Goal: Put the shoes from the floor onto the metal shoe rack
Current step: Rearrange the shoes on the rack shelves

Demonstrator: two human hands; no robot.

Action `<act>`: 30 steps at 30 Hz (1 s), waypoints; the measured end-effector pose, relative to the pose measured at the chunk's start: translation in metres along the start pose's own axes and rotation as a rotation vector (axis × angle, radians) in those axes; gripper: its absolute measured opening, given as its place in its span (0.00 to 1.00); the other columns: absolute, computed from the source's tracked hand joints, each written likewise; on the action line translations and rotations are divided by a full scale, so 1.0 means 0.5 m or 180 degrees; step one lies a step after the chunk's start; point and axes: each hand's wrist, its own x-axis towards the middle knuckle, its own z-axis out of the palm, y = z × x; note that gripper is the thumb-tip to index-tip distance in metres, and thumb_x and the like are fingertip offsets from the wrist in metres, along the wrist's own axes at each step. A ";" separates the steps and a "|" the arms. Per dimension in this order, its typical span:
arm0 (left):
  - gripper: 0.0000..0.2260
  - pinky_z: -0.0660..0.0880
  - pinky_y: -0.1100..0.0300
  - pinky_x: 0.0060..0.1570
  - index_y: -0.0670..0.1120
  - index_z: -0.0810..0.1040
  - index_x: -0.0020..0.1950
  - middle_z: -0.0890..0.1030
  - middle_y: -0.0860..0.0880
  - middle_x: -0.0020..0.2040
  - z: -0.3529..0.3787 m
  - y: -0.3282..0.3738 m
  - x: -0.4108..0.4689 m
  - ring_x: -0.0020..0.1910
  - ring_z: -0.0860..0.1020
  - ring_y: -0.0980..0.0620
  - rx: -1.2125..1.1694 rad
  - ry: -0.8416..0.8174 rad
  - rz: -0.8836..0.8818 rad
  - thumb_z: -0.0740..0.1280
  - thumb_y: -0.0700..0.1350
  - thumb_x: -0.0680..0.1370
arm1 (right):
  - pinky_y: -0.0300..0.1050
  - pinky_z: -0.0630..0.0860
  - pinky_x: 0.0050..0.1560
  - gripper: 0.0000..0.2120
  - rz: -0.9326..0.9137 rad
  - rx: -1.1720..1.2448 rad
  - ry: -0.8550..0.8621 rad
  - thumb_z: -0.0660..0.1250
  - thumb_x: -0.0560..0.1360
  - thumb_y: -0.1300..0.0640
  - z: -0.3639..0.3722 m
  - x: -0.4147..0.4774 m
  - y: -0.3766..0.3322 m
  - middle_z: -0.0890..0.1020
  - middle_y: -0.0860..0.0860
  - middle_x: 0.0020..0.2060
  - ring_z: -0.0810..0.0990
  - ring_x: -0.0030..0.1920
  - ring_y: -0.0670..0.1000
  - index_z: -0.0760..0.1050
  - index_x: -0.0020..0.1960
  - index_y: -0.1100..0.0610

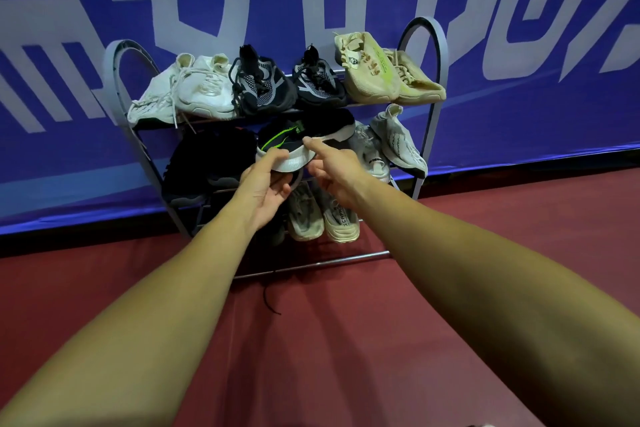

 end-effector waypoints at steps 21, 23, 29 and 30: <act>0.26 0.71 0.64 0.30 0.47 0.76 0.65 0.83 0.49 0.49 0.010 -0.036 0.055 0.42 0.80 0.55 0.0157 0.0619 0.0024 0.75 0.58 0.72 | 0.32 0.59 0.18 0.08 0.0684 0.0901 0.0743 0.70 0.75 0.52 -0.003 0.039 0.023 0.76 0.55 0.38 0.64 0.19 0.43 0.74 0.43 0.55; 0.28 0.72 0.65 0.28 0.47 0.76 0.66 0.85 0.48 0.51 0.018 -0.041 0.058 0.42 0.82 0.55 -0.0010 0.0682 0.0041 0.76 0.57 0.71 | 0.33 0.59 0.18 0.07 0.0631 0.0830 0.0640 0.70 0.75 0.54 -0.001 0.036 0.025 0.75 0.54 0.37 0.64 0.20 0.44 0.74 0.41 0.55; 0.22 0.61 0.67 0.19 0.46 0.76 0.62 0.79 0.49 0.45 0.013 -0.018 0.072 0.29 0.76 0.58 -0.0439 0.0893 0.0128 0.75 0.50 0.71 | 0.34 0.64 0.19 0.16 0.0548 0.0720 0.0341 0.73 0.73 0.45 0.007 0.008 0.004 0.81 0.52 0.36 0.74 0.24 0.46 0.78 0.51 0.57; 0.18 0.59 0.67 0.19 0.47 0.76 0.58 0.77 0.49 0.44 0.011 -0.014 0.073 0.27 0.73 0.58 -0.0435 0.0933 0.0147 0.74 0.50 0.71 | 0.34 0.65 0.19 0.20 0.0544 0.0720 0.0385 0.72 0.72 0.42 0.003 0.014 0.005 0.82 0.52 0.40 0.75 0.25 0.47 0.78 0.55 0.56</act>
